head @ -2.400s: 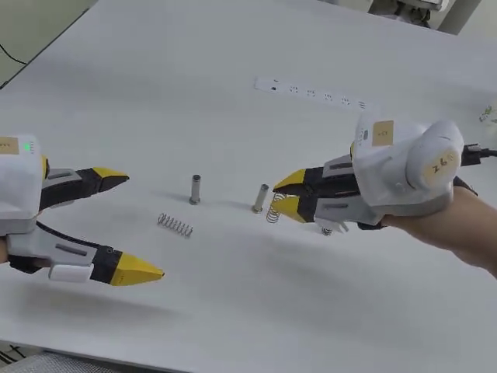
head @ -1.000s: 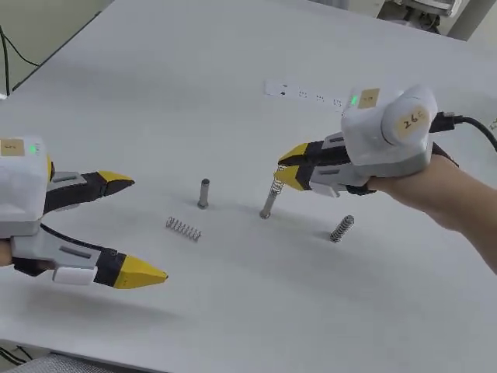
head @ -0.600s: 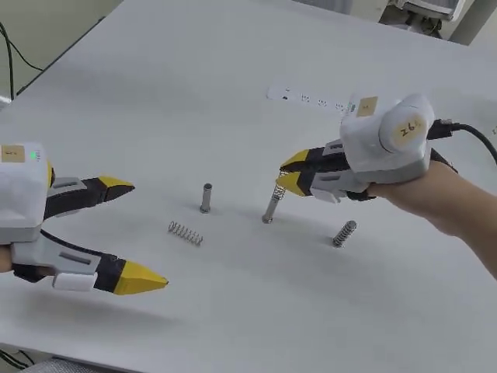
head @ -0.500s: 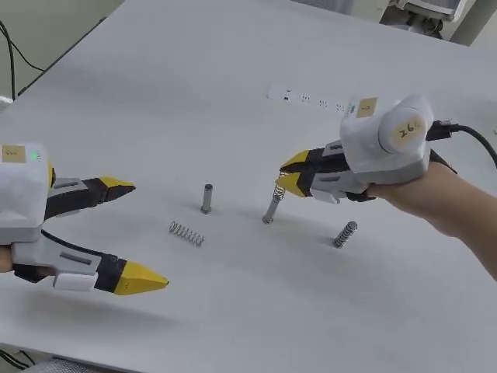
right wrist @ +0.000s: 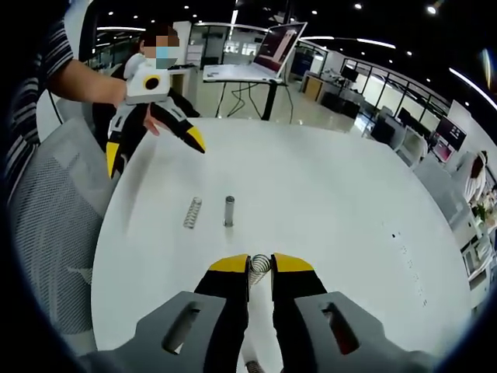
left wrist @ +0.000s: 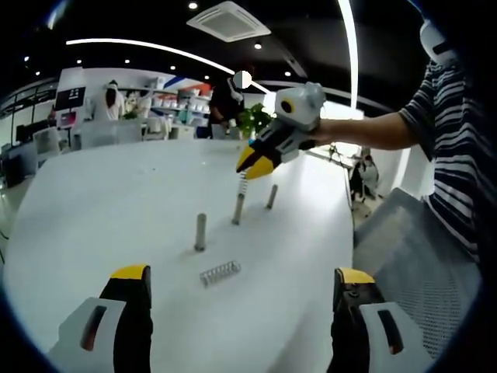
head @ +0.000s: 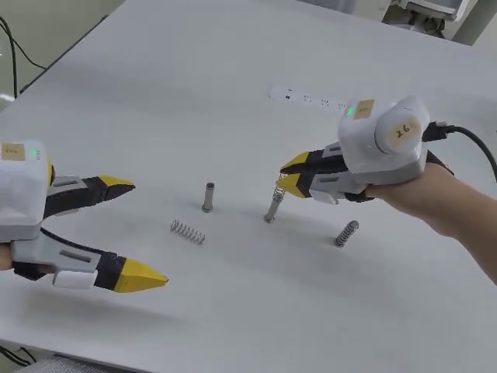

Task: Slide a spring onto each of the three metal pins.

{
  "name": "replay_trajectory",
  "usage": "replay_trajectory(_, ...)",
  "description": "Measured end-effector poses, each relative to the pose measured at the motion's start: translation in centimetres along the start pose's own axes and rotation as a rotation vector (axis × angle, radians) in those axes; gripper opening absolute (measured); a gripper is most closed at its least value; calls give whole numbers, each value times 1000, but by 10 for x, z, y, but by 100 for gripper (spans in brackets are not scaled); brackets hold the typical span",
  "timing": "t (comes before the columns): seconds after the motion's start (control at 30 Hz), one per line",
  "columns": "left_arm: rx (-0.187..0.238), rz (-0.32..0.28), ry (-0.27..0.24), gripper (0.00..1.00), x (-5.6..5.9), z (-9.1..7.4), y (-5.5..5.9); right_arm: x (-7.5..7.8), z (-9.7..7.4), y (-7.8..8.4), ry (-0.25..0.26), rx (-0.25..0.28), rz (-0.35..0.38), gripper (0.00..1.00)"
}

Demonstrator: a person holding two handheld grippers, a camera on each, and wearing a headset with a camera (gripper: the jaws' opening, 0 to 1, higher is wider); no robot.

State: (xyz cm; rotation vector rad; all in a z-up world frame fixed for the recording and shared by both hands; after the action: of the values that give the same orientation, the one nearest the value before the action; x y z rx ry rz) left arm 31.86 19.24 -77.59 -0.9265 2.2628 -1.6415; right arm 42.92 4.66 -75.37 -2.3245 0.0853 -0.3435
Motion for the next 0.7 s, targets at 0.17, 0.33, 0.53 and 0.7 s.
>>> replay_trajectory(0.17, 2, 1, -3, 94, -1, 0, -1, -2, 2, 3, -2, -4, 7, 8)
replay_trajectory(0.33, 0, 0, -4, 94, -1, 0, 0, -3, 6, 9, -6, -18, 5, 8)
replay_trajectory(0.53, -2, -2, -3, 93, 0, 0, 0, -5, 9, 16, -8, -34, 6, 8)
replay_trajectory(0.7, 2, -6, -6, 93, -1, 0, 0, -8, 13, 20, -10, -46, 8, 8)
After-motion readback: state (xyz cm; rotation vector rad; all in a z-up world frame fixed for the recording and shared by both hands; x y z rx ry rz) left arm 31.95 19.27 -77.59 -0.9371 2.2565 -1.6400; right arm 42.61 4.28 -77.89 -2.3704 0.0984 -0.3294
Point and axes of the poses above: the centre of the closed fingertips' face, and the gripper's own axes: z roughly forward along the fingers, x roughly to its right, y roughly out of its underside, the point moved 2 cm from there along -z, roughly backward along the fingers, and after that the axes turned 2 degrees about y, right-handed, at the moved point
